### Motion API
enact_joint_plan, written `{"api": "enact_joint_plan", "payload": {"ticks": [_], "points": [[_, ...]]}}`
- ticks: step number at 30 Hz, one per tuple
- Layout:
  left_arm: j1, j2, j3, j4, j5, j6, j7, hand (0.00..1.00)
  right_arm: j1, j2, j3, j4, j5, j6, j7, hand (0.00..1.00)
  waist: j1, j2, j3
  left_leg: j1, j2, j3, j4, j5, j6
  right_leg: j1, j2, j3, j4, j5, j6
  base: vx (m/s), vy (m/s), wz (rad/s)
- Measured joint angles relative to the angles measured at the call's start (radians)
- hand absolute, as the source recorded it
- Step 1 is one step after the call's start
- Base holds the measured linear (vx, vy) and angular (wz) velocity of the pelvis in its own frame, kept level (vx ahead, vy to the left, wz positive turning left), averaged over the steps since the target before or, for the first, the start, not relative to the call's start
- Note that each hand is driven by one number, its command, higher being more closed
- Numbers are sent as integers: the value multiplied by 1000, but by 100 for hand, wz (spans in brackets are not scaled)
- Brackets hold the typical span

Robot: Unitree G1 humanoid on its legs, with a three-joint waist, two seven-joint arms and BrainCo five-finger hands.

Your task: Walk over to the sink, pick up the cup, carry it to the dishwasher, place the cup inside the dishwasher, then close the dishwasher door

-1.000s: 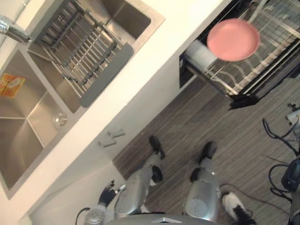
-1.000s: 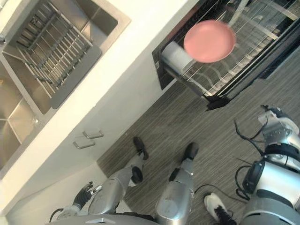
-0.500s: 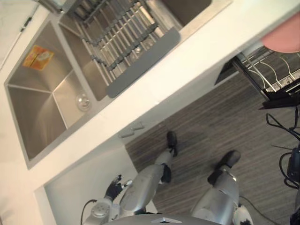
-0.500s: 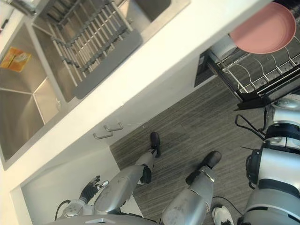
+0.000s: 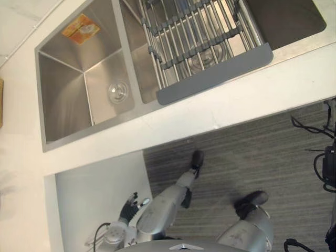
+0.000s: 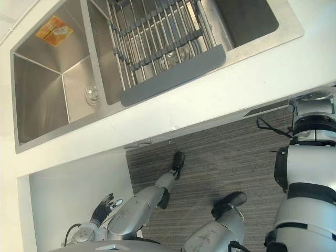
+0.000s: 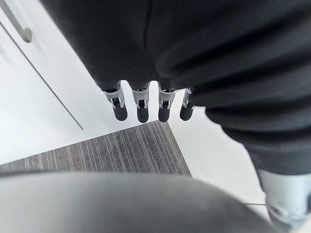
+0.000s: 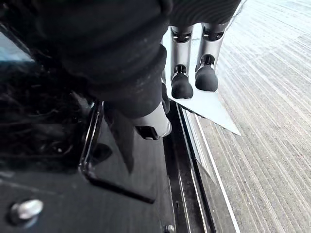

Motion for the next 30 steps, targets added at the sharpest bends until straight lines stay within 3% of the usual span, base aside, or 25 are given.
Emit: {"api": "enact_joint_plan", "payload": {"ticks": [4, 5, 7, 8, 9, 10, 11, 12, 13, 14, 15, 16, 18, 20, 21, 22, 23, 24, 25, 26, 27, 30], "points": [[7, -33, 68, 59, 1, -22, -21, 0, 66, 49, -77, -50, 86, -7, 32, 0, -6, -14, 11, 45, 26, -3, 0, -13, -17, 54, 33, -11, -20, -6, -9, -7, -137, -3], [7, -36, 83, 64, 0, -27, -22, 0, 107, 66, -101, -92, 97, -30, 38, 0, -10, -22, 17, 55, 30, -3, 0, -14, -17, 64, 37, -12, -22, -6, -9, 27, -182, -5], [7, -31, 144, 68, 0, -36, -27, 0, 273, 126, -204, -228, 119, -98, 49, 0, -27, -65, 50, 87, 47, 0, 0, -19, -23, 105, 57, -23, -31, -11, -12, 46, -189, 1], [7, -24, 188, 68, -4, -36, -30, 0, 381, 179, -262, -332, 132, -141, 78, 0, -46, -102, 77, 104, 57, 3, 0, -23, -28, 126, 65, -31, -31, -14, -17, 49, -172, 5], [7, -19, 206, 68, -10, -36, -28, 0, 435, 210, -281, -376, 139, -163, 86, 0, -54, -121, 91, 113, 62, 9, 0, -27, -30, 136, 68, -30, -30, -16, -20, 48, -147, -1], [7, -8, 241, 68, -13, -34, -27, 0, 545, 286, -304, -435, 146, -212, 104, 0, -67, -158, 115, 137, 70, 29, 0, -38, -33, 158, 69, -29, -27, -21, -29, 49, -117, -6], [8, 10, 265, 67, -14, -32, -26, 0, 653, 372, -321, -475, 145, -245, 115, 0, -75, -212, 131, 152, 78, 57, 0, -52, -36, 167, 67, -23, -15, -26, -38, 53, -104, -4], [9, 18, 279, 67, -17, -30, -25, 0, 705, 419, -327, -484, 142, -259, 115, 0, -81, -234, 133, 158, 82, 74, 0, -61, -35, 173, 66, -21, -10, -26, -39, 87, -88, 11], [13, 36, 298, 66, -21, -28, -20, 0, 808, 511, -329, -480, 138, -277, 115, 0, -95, -279, 136, 177, 85, 100, 0, -64, -33, 192, 64, -12, 1, -24, -43, 95, -57, 15], [15, 42, 312, 66, -22, -27, -19, 0, 854, 555, -331, -476, 140, -282, 115, 0, -97, -300, 133, 188, 84, 107, 0, -65, -29, 196, 61, 6, 10, -20, -49, 144, -40, 7], [22, 52, 327, 66, -32, -22, -14, 0, 943, 631, -335, -438, 144, -293, 119, 0, -99, -336, 124, 212, 86, 112, 1, -74, -24, 198, 60, 44, 29, 1, -80, 154, 4, -3], [23, 56, 349, 67, -39, -12, -13, 0, 1022, 696, -373, -394, 146, -311, 120, 0, -109, -359, 111, 226, 88, 114, 20, -94, -19, 206, 61, 73, 47, 31, -110, 160, 24, -4], [26, 65, 364, 72, -44, -9, -12, 0, 1120, 764, -427, -313, 144, -348, 119, 0, -119, -387, 83, 241, 91, 113, 63, -136, -9, 212, 63, 134, 76, 97, -120, 184, 76, 0], [28, 66, 391, 75, -36, -7, -9, 0, 1204, 812, -461, -247, 136, -385, 120, 0, -130, -402, 56, 276, 92, 103, 103, -205, 10, 201, 78, 274, 154, 219, -190, 119, 90, 6], [33, 66, 392, 75, -27, -6, -8, 0, 1224, 821, -463, -237, 136, -386, 122, 0, -137, -399, 42, 289, 98, 104, 101, -222, 10, 189, 92, 339, 179, 284, -194, 46, 69, 64], [29, 66, 387, 77, -6, -2, -3, 0, 1273, 848, -492, -233, 139, -388, 135, 0, -161, -388, 13, 322, 116, 102, 69, -288, 1, 161, 135, 460, 214, 468, -208, 146, 106, 97], [22, 65, 389, 80, 6, 3, 9, 0, 1316, 881, -526, -227, 146, -395, 140, 0, -178, -387, -2, 335, 130, 144, 134, -308, 20, 117, 166, 561, 254, 390, -166, 305, 109, 137], [0, 66, 393, 99, 22, 19, 23, 0, 1340, 920, -554, -219, 160, -394, 143, 0, -184, -384, -13, 357, 138, 123, 164, -295, 47, 94, 223, 629, 301, 156, -72, 319, 78, 127], [-21, 71, 402, 121, 33, 40, 31, 0, 1349, 952, -558, -216, 178, -394, 145, 0, -186, -401, -26, 377, 118, 79, 156, -290, 50, 89, 251, 650, 283, 72, -66, 294, 23, 133], [-29, 63, 429, 124, 52, 55, 30, 0, 1373, 981, -562, -218, 181, -401, 149, 0, -187, -421, -42, 402, 92, 58, 154, -287, 50, 79, 268, 654, 242, 12, -57, 201, 3, 99], [-28, 55, 442, 125, 61, 59, 29, 0, 1381, 985, -565, -222, 179, -412, 151, 0, -182, -425, -54, 415, 80, 50, 147, -288, 51, 67, 271, 655, 214, -2, -53, 288, 2, 78], [-34, 7, 495, 161, 73, 76, 30, 0, 1422, 988, -574, -257, 144, -481, 161, 0, -177, -390, -115, 463, 81, 11, 130, -344, 57, 2, 318, 707, 45, -12, -61, 227, 2, 59]]}}
